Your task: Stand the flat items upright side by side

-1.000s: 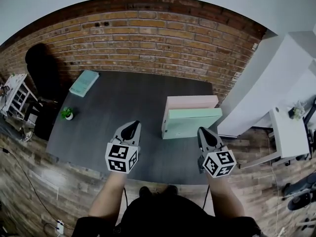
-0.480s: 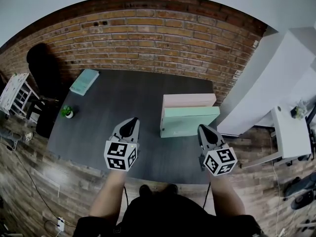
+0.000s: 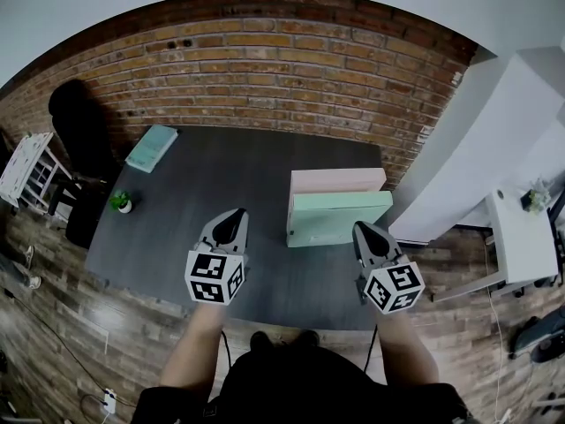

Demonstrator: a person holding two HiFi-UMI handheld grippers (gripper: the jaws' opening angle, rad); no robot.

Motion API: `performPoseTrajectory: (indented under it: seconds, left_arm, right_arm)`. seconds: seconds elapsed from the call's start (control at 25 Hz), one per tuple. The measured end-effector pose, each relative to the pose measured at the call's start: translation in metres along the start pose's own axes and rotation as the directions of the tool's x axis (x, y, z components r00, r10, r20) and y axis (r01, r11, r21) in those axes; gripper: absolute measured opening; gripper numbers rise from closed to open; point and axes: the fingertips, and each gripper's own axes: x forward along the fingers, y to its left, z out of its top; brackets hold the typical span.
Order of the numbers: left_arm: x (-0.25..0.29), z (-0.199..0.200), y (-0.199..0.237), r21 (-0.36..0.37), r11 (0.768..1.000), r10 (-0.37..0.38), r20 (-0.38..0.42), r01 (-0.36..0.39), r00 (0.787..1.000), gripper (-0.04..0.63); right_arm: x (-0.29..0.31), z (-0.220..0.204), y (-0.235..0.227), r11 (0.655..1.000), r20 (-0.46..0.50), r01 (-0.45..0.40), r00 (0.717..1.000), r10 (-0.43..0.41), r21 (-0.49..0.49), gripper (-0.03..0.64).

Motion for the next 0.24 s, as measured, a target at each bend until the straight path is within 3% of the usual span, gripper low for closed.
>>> performPoseTrajectory:
  seconds: [0.24]
  left_arm:
    - [0.0003,0.0083,0.0032,0.01,1.0,0.004,0.018,-0.004,1.0,0.023]
  right_arm:
    - [-0.0007,0.0109,-0.0032,1.0,0.018,0.003,1.0,-0.003,-0.021,0.015]
